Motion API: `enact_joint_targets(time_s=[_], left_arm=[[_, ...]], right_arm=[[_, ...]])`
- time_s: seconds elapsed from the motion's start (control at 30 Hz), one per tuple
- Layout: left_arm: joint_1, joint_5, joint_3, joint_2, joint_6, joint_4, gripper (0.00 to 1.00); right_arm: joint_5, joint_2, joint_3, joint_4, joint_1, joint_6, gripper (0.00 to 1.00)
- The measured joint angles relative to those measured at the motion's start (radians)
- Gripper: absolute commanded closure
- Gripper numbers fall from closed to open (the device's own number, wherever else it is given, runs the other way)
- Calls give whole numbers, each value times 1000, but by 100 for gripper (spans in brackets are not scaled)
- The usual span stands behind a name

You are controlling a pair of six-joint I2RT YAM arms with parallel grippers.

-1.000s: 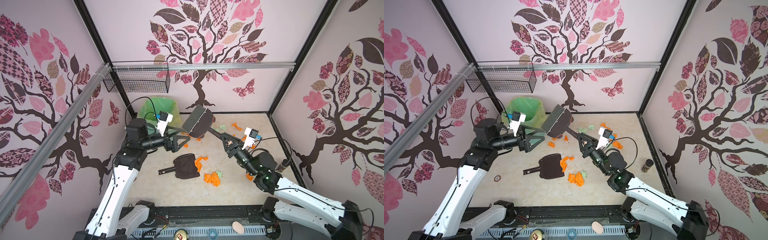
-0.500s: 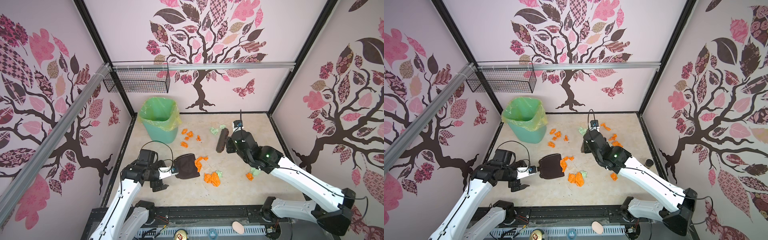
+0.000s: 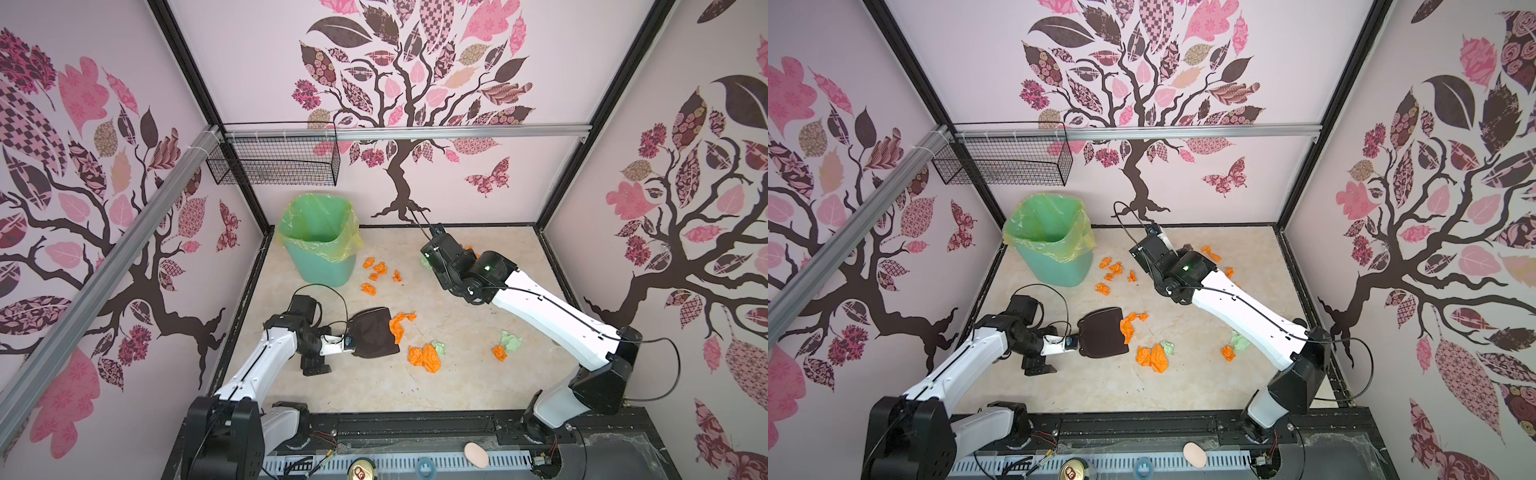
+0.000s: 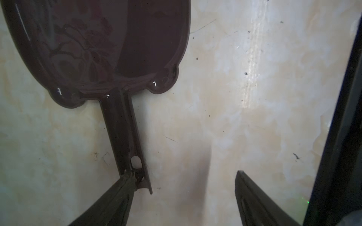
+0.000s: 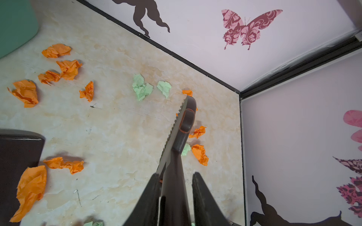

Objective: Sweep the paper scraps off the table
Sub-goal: 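Grasp the dark brown dustpan handle with the left gripper while the right holds the brush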

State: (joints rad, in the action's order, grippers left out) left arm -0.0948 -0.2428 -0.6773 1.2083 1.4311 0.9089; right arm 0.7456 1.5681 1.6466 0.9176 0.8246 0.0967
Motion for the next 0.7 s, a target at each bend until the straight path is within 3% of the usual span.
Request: enact_joint_targets(time_s=[0.17,0.33,0.57,0.7], left_arm=[[11,-8,-59,172,-8,-71,23],[11,5,-70,255,-22,-145,26],[11,14,-56,253,-43,-243,30],[11,1,-68,223,-56,-218,39]], right_arm=[[-60,-3,-8,-16,0,-30,96],[-98,-4,-40,-40,0,-34,96],[-143,-32,-109,-83,0,-33,96],[-158,-53,-128,-95,0,-33,96]])
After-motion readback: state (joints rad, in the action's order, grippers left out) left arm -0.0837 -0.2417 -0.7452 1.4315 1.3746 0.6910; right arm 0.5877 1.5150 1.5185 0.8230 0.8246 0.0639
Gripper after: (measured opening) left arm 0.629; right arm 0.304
